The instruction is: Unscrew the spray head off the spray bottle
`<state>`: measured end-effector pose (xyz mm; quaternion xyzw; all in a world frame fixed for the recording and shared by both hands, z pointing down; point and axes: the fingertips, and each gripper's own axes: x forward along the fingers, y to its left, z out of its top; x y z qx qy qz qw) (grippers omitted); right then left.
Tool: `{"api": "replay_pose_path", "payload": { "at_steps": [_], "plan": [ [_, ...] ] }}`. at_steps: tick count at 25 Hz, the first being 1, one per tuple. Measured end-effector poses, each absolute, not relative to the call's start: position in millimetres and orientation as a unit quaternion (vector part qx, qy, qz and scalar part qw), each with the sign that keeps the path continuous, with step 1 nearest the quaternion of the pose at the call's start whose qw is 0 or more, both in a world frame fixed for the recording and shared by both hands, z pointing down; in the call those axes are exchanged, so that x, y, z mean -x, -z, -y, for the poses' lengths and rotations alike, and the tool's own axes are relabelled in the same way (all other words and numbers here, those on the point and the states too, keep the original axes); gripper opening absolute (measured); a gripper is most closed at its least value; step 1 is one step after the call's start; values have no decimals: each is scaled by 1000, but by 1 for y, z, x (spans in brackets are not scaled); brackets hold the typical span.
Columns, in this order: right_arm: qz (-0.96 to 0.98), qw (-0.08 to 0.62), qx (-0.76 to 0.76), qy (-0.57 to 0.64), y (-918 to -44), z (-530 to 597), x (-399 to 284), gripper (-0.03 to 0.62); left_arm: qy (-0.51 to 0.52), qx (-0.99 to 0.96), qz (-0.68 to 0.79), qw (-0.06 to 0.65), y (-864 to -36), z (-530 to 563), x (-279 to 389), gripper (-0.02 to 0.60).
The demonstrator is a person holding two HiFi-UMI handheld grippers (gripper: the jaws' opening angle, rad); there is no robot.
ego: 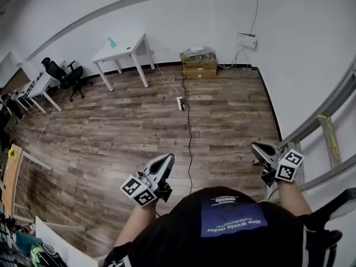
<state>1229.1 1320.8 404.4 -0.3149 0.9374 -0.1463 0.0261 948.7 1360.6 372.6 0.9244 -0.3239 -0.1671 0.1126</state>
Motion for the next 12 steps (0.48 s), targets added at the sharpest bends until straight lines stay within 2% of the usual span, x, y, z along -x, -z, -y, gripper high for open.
{"api": "replay_pose_path", "payload": {
  "at_steps": [6,12],
  "plan": [
    [-942,16,298,156,-420,-1277,-1180,-3,173,-917,341,115,-382,-1321,-902,2],
    [-947,14,274,165,-430,-1214,-1166,-3,173,-903,374,124,-398,-1277,-884,2]
  ]
}}
